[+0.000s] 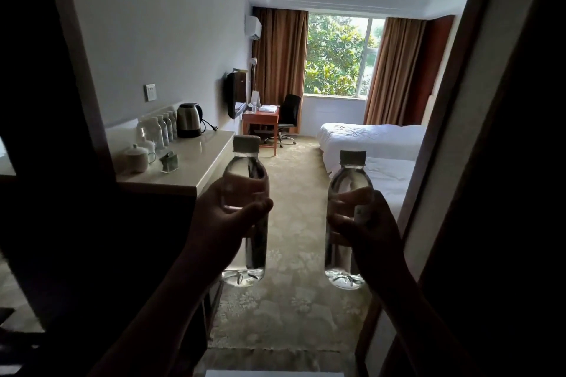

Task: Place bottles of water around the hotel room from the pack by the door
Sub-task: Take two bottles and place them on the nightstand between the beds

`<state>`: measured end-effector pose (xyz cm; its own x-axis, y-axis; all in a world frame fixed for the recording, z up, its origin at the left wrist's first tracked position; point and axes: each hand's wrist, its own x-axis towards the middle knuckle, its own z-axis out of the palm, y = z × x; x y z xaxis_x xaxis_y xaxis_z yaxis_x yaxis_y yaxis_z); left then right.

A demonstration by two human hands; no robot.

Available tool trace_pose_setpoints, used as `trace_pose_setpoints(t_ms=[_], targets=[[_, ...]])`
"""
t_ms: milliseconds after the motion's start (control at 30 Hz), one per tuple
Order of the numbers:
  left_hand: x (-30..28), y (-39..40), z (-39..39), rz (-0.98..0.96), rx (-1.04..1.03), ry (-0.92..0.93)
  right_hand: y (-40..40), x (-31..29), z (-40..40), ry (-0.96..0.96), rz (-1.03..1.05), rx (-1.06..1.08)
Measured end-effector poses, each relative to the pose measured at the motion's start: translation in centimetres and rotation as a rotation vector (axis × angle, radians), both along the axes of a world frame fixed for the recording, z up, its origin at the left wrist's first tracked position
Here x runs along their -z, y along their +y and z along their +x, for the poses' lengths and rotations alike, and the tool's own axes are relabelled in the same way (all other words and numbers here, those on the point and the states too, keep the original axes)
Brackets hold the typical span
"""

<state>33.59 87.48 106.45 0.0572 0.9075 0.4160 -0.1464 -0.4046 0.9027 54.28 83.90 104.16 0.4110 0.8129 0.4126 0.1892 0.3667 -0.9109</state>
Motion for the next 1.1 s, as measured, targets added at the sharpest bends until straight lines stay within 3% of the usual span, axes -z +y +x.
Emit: trace_pose_setpoints(t_ms=[367, 700, 1100], targets=[[0.8, 19.5, 8.5, -0.017, 0.108, 0.012, 17.3, 0.9, 8.6, 0.017, 0.040, 0.157], [0.1, 40.1, 18.8, 0.017, 0.048, 0.047, 38.1, 0.5, 19.8, 0.030, 0.079, 0.080], [0.8, 64.9, 24.0, 0.074, -0.035, 0.066, 63.8, 1.3, 25.4, -0.026, 0.040, 0.010]])
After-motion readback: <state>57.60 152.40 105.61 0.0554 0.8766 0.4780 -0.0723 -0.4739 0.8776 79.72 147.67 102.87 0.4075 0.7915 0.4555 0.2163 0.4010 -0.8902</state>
